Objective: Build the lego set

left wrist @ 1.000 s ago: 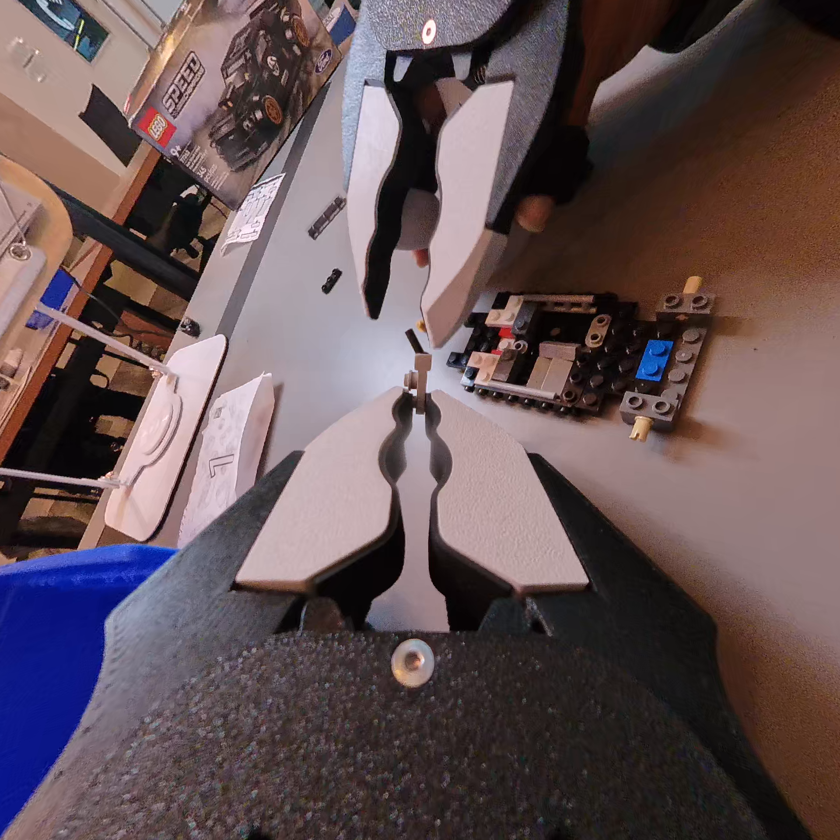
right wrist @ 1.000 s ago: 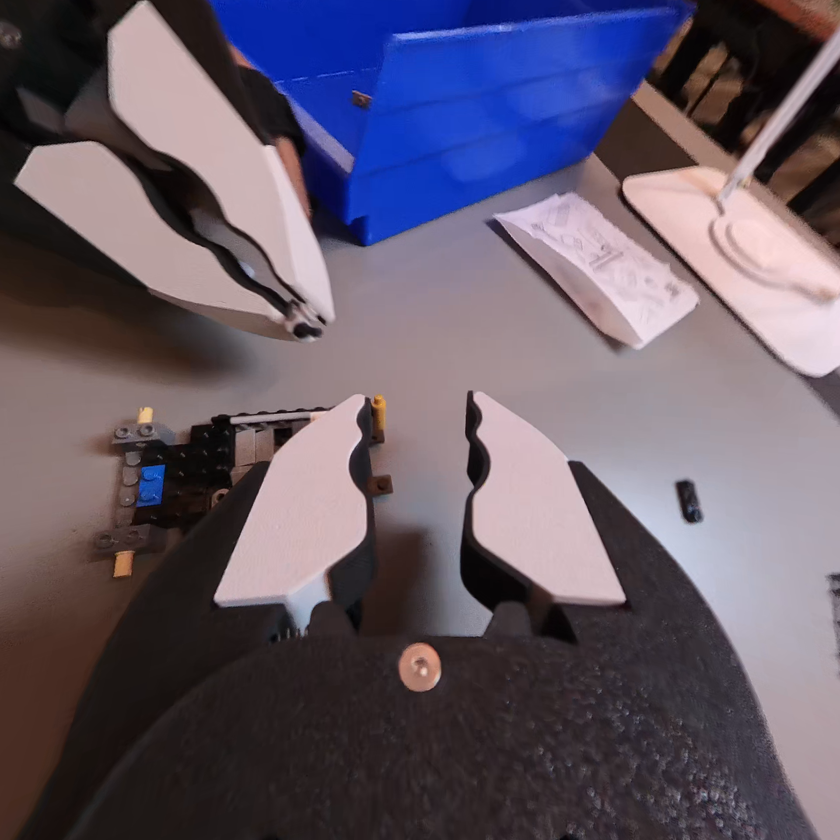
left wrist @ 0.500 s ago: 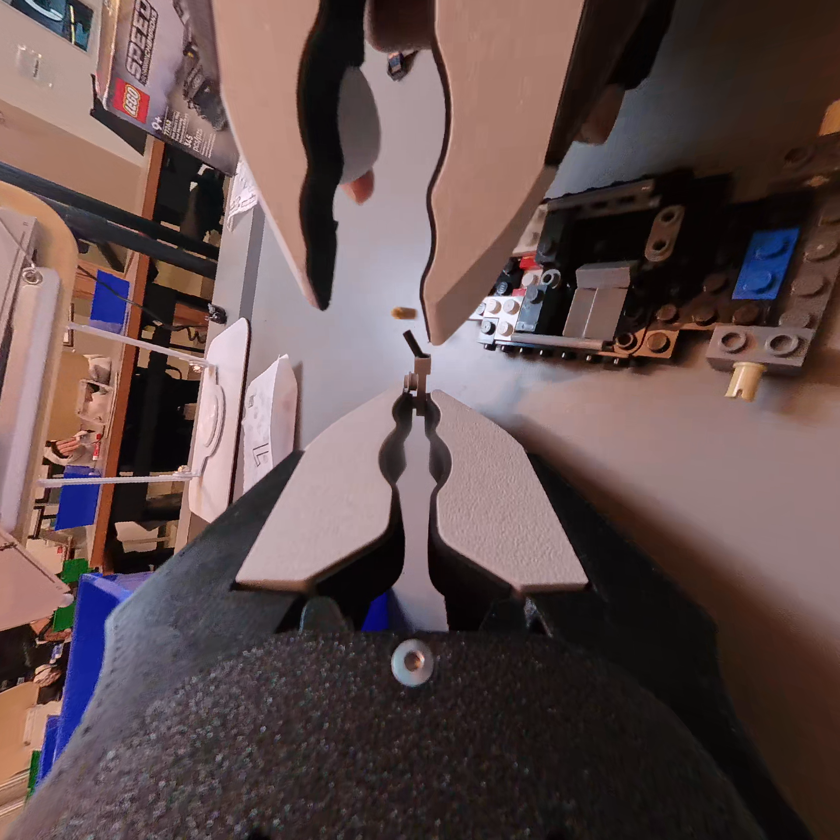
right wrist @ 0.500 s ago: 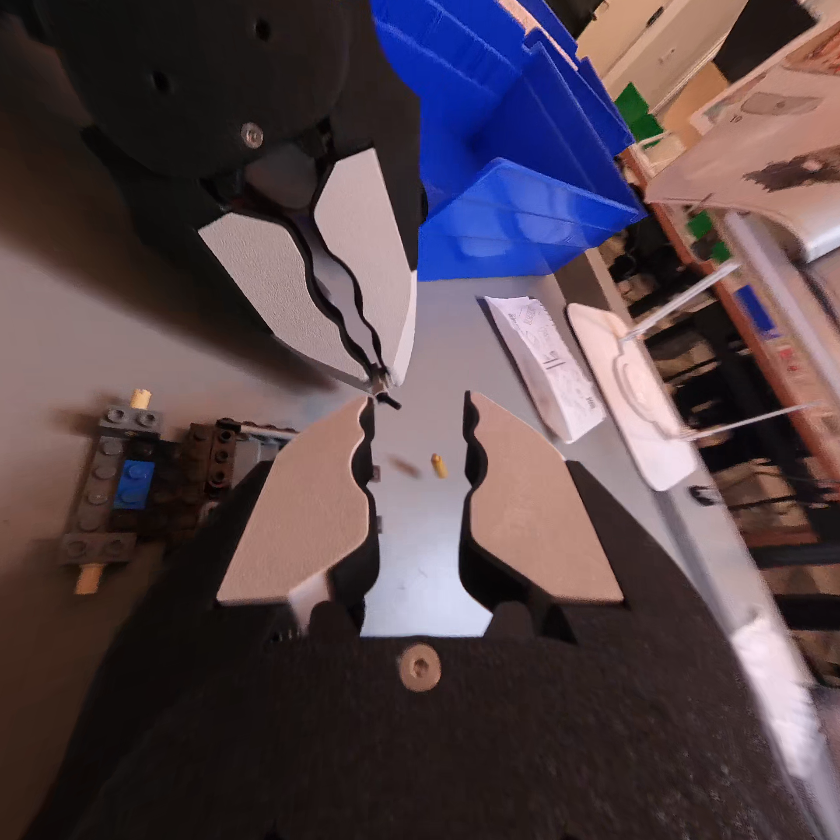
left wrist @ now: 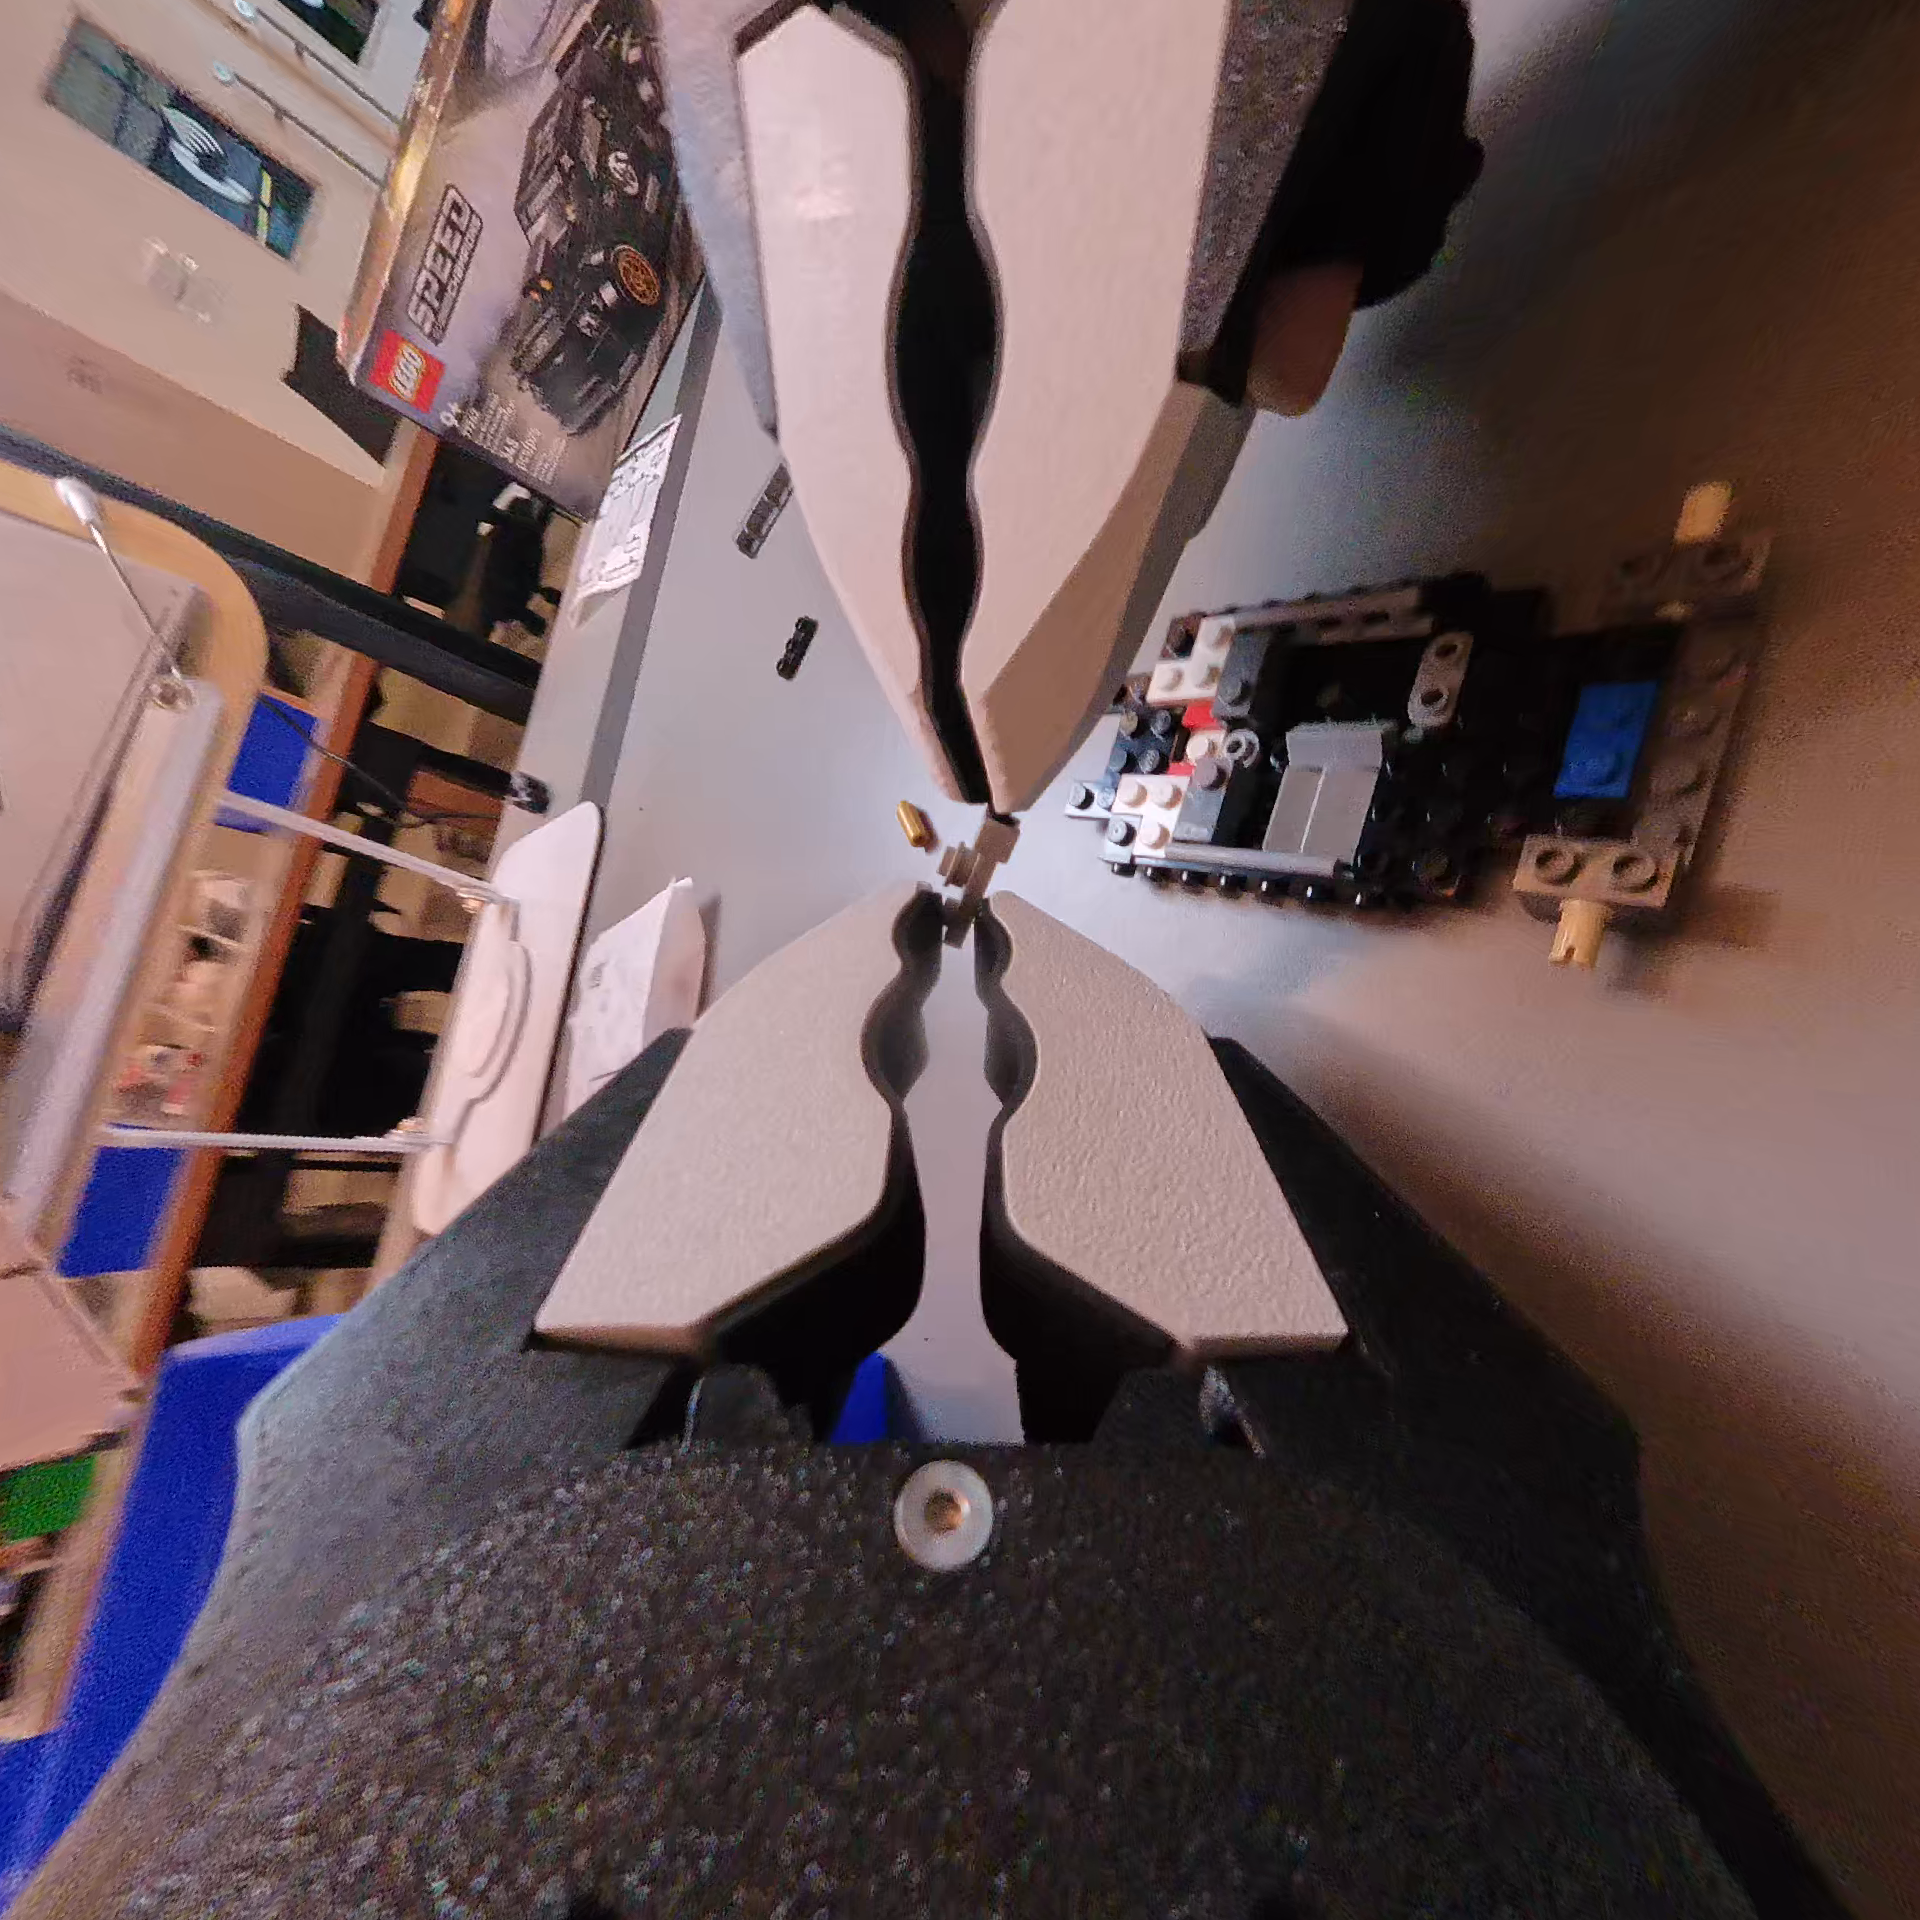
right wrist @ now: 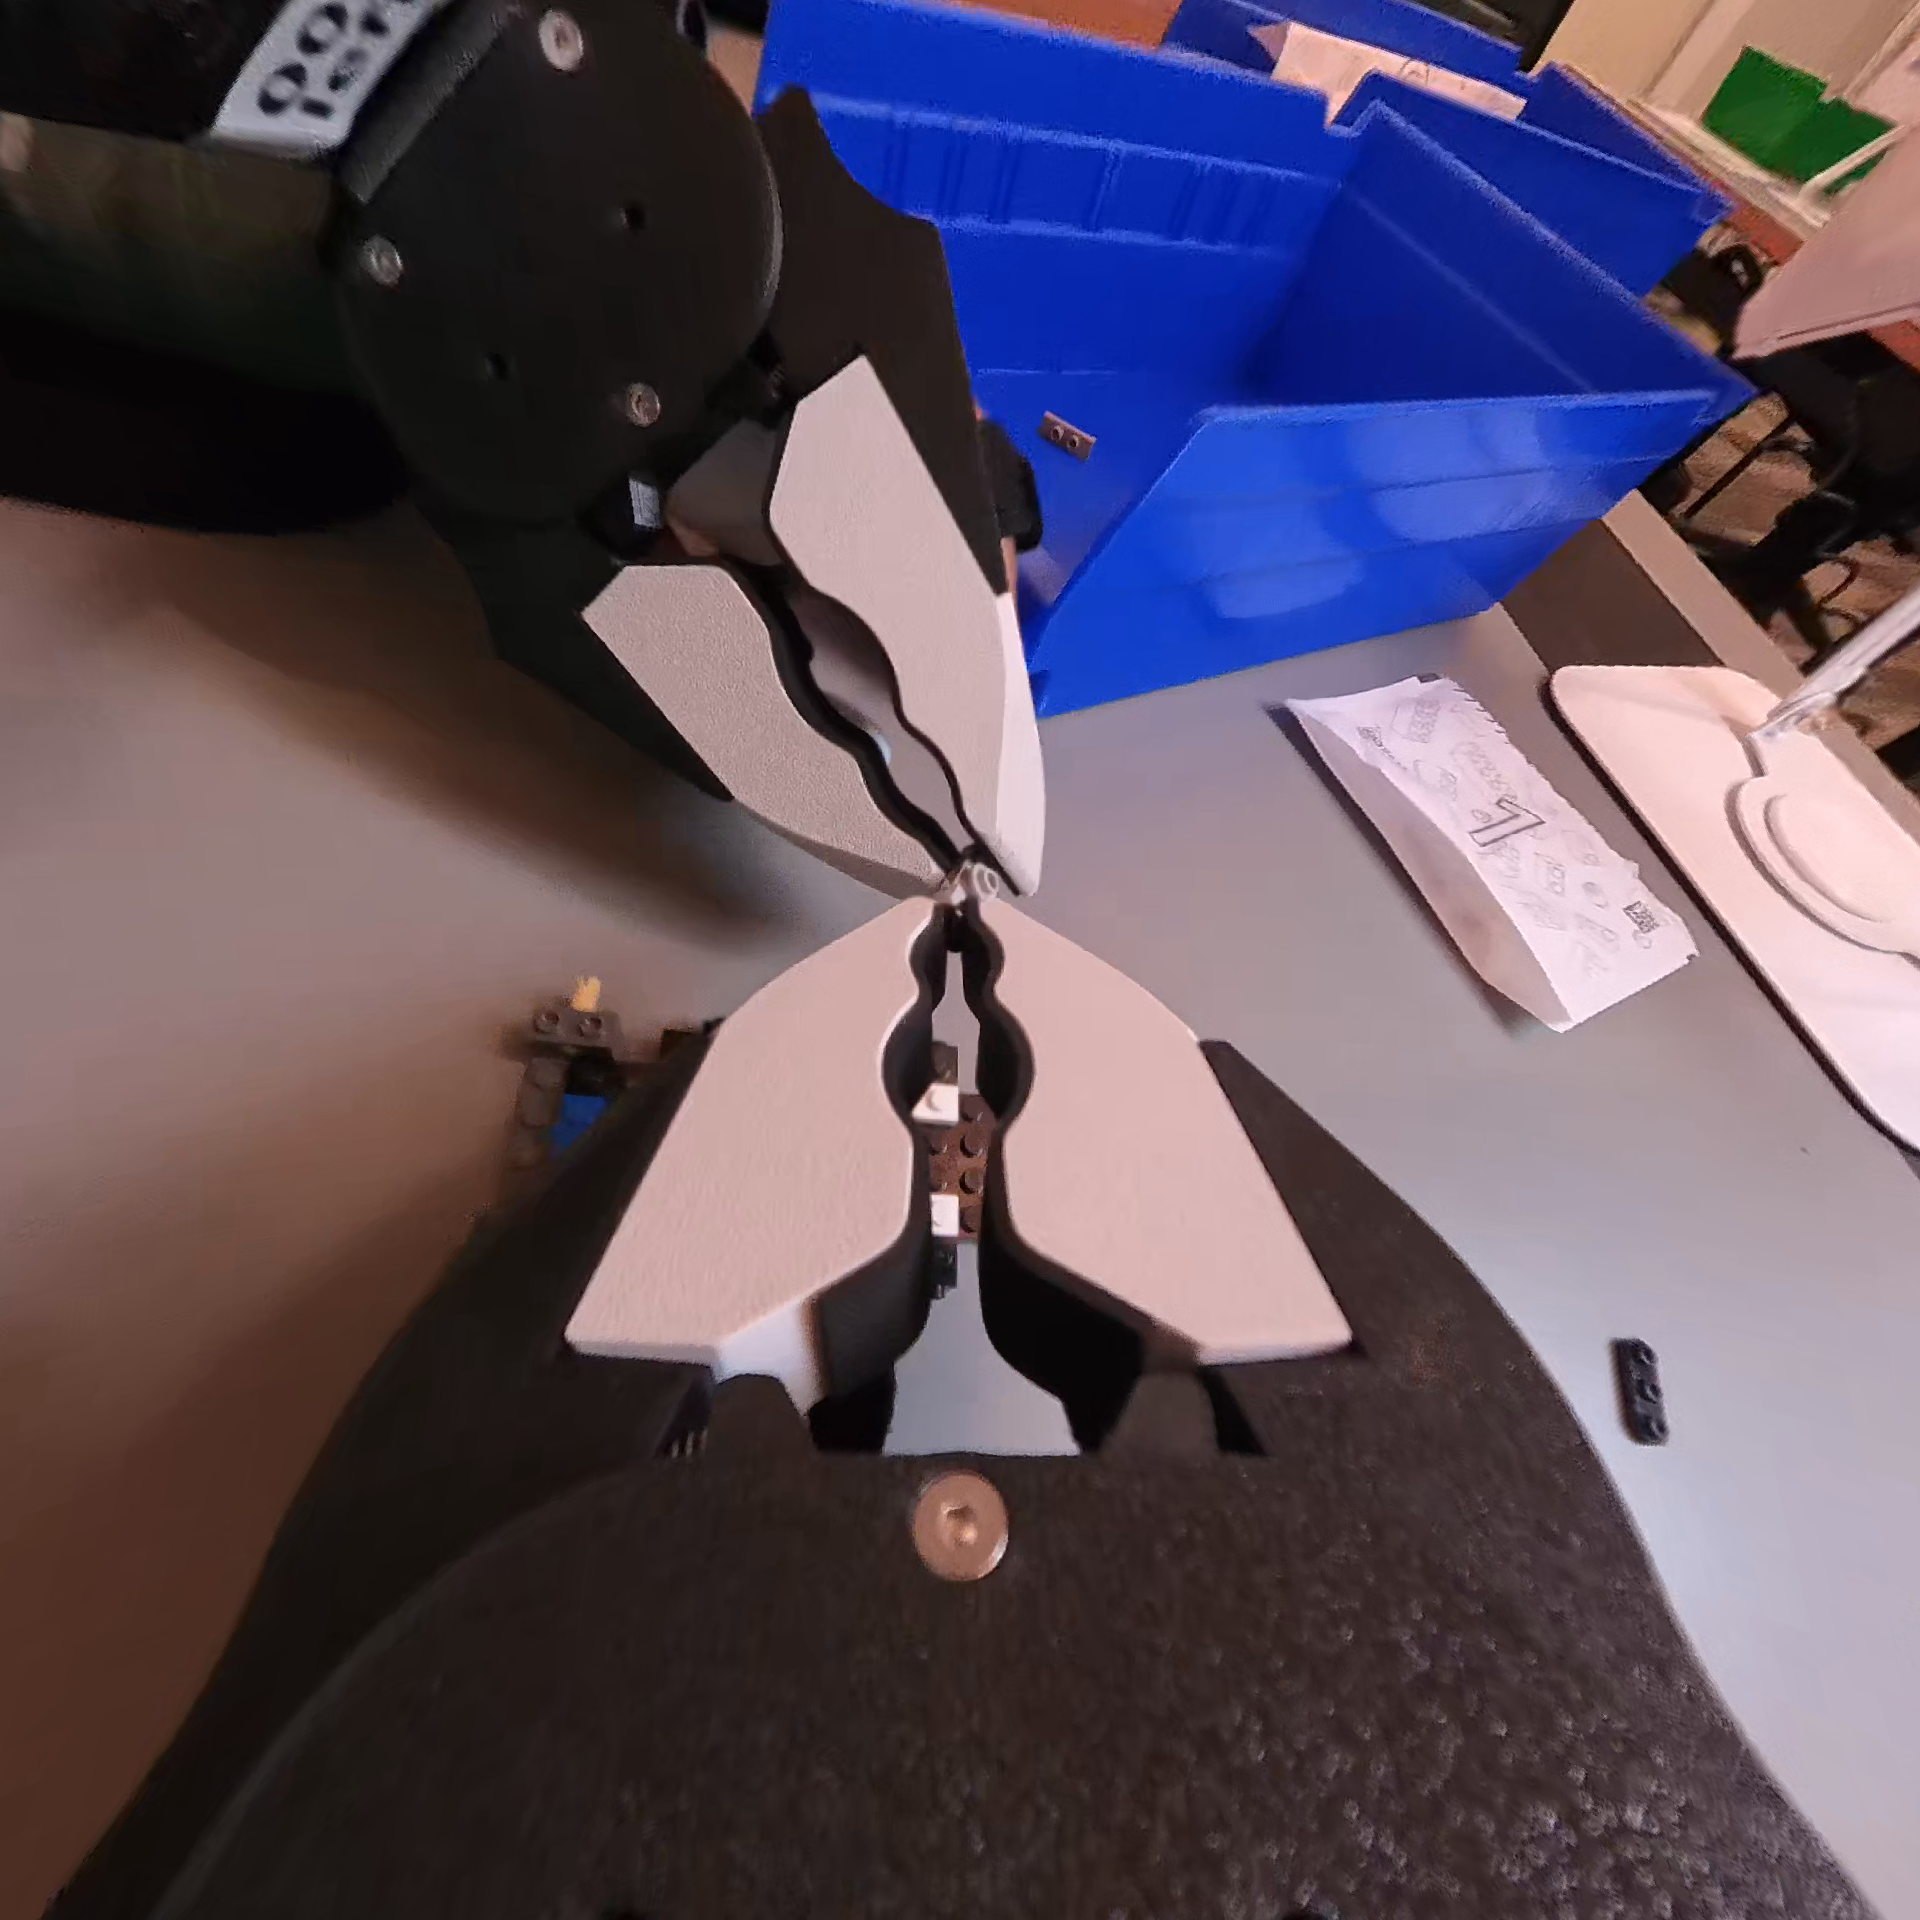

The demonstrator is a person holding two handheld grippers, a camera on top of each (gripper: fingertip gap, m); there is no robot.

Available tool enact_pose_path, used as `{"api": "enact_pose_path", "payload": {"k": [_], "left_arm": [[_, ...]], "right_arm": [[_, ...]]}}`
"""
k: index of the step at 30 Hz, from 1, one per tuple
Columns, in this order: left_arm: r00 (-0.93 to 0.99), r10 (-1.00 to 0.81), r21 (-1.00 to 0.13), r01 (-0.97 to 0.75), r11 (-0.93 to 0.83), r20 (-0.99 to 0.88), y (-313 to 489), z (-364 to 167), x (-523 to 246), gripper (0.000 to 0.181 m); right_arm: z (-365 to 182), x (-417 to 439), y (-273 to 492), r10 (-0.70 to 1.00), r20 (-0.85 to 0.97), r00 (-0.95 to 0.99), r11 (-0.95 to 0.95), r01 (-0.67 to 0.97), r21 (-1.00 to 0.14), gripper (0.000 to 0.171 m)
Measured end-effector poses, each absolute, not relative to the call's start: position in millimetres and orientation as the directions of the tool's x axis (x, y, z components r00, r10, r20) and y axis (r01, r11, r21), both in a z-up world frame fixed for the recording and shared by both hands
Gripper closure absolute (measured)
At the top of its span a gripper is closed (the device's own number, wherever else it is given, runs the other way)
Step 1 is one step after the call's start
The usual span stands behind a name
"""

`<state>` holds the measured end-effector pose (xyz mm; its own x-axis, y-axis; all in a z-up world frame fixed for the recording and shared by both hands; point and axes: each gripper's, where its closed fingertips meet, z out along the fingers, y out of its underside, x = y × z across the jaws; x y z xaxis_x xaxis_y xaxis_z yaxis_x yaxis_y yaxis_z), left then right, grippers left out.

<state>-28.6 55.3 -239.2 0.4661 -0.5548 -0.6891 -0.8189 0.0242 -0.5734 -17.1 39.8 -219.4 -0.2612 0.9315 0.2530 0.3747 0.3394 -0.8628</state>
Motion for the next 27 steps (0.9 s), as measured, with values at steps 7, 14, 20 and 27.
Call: {"api": "enact_pose_path", "payload": {"k": [7, 14, 20, 27], "left_arm": [[0.616, -0.647, -0.791, -0.611, -0.034, -0.449, 46.9, -217.1, -16.8, 0.175], [0.690, -0.588, -0.820, -0.567, -0.077, -0.422, 44.5, -194.1, -35.4, 0.176], [0.624, -0.607, -0.767, -0.640, -0.036, -0.492, 43.8, -203.6, -18.9, 0.176], [0.596, -0.651, -0.766, -0.642, -0.034, -0.470, 37.3, -209.7, -9.1, 0.176]], "right_arm": [[-186.9, -7.0, 35.8, 0.956, 0.062, -0.286, 0.146, 0.284, -0.948, 0.170], [-156.1, 11.6, 60.7, 0.979, 0.059, -0.197, 0.091, 0.158, -0.983, 0.171], [-173.0, -7.6, 31.0, 0.941, 0.133, -0.312, 0.205, 0.211, -0.956, 0.148], [-185.0, -11.6, 23.2, 0.903, 0.306, -0.301, 0.385, 0.252, -0.888, 0.171]]}}
